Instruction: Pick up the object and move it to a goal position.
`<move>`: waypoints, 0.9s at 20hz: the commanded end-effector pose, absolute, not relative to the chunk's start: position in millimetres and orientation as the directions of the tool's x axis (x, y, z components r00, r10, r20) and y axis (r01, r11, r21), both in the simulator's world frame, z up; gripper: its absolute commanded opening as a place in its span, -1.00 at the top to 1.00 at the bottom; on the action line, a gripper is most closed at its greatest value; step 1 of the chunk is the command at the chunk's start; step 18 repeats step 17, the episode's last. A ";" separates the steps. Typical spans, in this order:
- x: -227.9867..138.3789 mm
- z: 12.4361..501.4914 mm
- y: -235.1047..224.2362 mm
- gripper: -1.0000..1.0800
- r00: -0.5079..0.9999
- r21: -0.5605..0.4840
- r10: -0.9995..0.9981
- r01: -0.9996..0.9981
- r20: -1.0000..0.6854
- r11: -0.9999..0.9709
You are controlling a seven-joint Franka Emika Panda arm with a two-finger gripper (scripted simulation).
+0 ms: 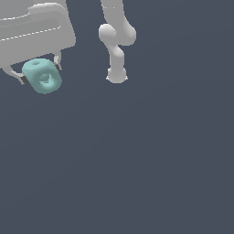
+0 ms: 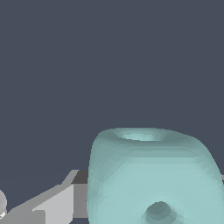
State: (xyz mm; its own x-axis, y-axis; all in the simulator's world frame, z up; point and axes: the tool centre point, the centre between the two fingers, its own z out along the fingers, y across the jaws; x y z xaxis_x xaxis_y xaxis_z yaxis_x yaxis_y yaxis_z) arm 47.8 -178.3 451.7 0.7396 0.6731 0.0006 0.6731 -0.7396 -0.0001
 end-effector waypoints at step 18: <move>54.3 474.7 -192.8 1.00 0.740 0.000 0.673 0.673 0.000 -0.740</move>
